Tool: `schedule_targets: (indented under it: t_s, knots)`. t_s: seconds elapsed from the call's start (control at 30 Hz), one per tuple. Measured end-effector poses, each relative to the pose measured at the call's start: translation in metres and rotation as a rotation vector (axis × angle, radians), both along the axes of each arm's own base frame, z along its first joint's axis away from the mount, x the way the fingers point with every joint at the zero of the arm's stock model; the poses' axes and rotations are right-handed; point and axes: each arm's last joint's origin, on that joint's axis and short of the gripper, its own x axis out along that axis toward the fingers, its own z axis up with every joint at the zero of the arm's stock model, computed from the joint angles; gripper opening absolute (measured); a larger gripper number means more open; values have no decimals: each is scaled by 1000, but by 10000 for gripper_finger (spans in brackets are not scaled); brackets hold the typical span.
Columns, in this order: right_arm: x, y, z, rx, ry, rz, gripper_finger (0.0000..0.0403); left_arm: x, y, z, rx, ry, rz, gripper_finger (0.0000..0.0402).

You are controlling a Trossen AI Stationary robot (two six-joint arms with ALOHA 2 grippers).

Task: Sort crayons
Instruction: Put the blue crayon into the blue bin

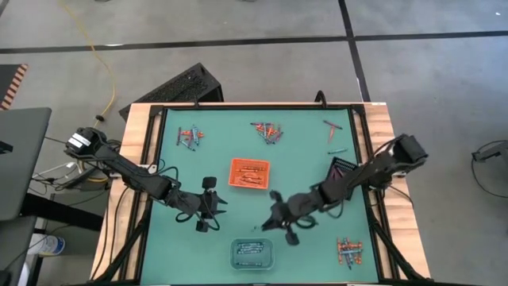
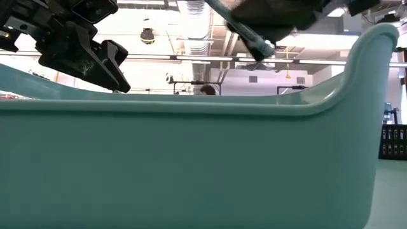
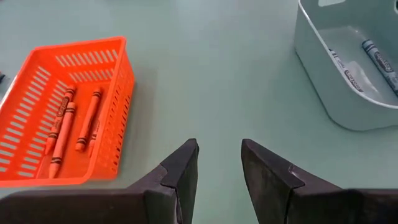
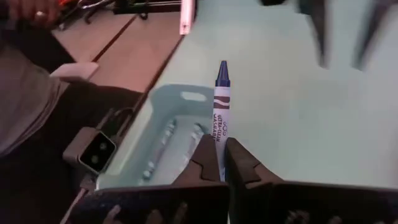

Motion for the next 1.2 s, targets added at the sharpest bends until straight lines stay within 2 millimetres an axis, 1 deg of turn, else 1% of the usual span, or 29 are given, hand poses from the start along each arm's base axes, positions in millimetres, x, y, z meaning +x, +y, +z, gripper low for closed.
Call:
schedule_targets:
  t_s: [0.07, 0.2, 0.3, 0.37, 0.43, 0.57, 0.73, 0.93, 1.07, 1.2]
  knots:
    - [12, 13, -1, -16, -4, 44, 1, 0, 0, 0, 0, 1, 0, 114]
    - [35, 33, -1, -26, 50, 126, 3, 0, 0, 0, 1, 3, 0, 114]
    - [46, 44, -1, -58, 117, 146, 4, -1, 0, -1, 6, 14, 0, 114]
    - [50, 50, -5, -81, 171, 156, 5, -1, 1, -2, 14, 27, -1, 114]
    - [56, 54, -6, -85, 186, 156, 5, -2, 1, -4, 25, 45, -1, 114]
    - [61, 58, -9, -77, 203, 150, 5, -6, 5, -6, 90, 76, 38, 114]
    - [60, 57, -11, -65, 235, 134, 6, -13, 14, -6, 169, 138, 82, 114]
    - [61, 58, -10, -55, 233, 128, 12, -29, 40, 0, 247, 245, 186, 114]
    - [61, 57, -10, -49, 234, 123, 30, -36, 57, 7, 240, 278, 238, 114]
    - [61, 57, -10, -37, 242, 115, 53, -40, 69, 13, 193, 285, 264, 114]
